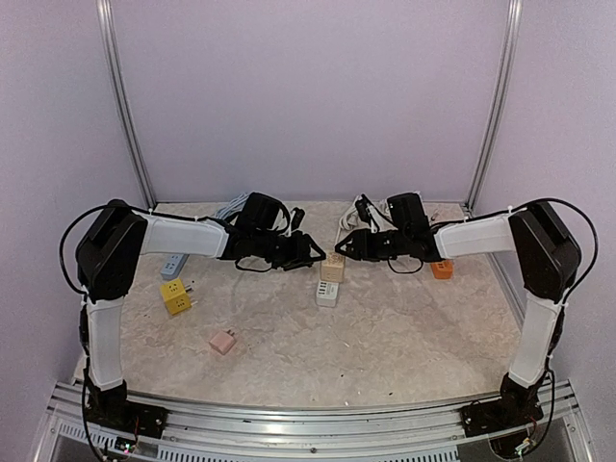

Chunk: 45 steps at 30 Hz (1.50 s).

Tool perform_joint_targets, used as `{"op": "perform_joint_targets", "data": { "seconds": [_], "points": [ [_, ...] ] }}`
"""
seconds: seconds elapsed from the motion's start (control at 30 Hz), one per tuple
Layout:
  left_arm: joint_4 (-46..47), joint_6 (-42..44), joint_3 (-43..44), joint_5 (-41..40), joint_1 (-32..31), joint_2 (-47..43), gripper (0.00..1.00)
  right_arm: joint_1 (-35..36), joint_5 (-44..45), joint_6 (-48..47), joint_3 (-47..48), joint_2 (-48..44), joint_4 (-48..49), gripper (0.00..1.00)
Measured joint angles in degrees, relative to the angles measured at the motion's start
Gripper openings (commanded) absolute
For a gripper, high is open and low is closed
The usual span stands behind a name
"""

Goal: Insert the plug
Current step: Press the plug into the socket.

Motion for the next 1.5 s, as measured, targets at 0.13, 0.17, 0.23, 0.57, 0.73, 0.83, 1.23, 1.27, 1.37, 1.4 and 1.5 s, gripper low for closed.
{"op": "perform_joint_targets", "data": {
  "seconds": [0.13,0.17,0.23,0.57,0.73,0.83,1.23,1.27,1.37,1.4,1.5],
  "points": [
    [0.1,-0.1,0.0,0.1,0.0,0.0,0.41,0.0,0.0,0.0,0.2,1.1,0.0,0.43],
    [0.2,-0.1,0.0,0.1,0.0,0.1,0.41,0.0,0.0,0.0,0.2,1.4,0.0,0.43],
    [0.4,-0.1,0.0,0.2,0.0,0.2,0.39,0.0,0.1,0.0,0.2,1.8,-0.1,0.43],
    [1.3,-0.5,0.4,1.2,0.0,1.9,0.32,0.0,0.0,0.0,0.2,2.0,-0.3,0.39],
    [1.8,-1.1,0.9,1.3,0.0,2.3,0.26,0.0,0.0,-0.2,0.2,2.4,-0.3,0.32],
    [2.1,-1.4,0.9,1.4,0.0,2.3,0.23,0.0,0.0,-0.2,0.2,2.5,0.1,0.3],
    [3.0,-1.9,0.9,2.4,0.0,2.6,0.2,-0.2,-0.1,-1.8,-0.6,2.6,1.8,0.26],
    [3.1,-1.9,0.9,2.4,0.0,2.6,0.2,-0.2,-0.1,-2.1,-0.6,2.6,2.0,0.26],
    [3.4,-2.1,0.9,2.6,0.0,2.8,0.2,-0.2,0.0,-2.8,-0.6,2.8,2.4,0.26],
    [3.5,-2.1,0.9,2.6,0.0,2.8,0.2,-0.2,0.1,-3.1,-0.6,2.9,2.5,0.26],
    [3.6,-2.3,1.0,2.6,0.0,2.9,0.2,0.0,0.2,-3.8,-0.5,3.2,2.8,0.26]
  ]
}}
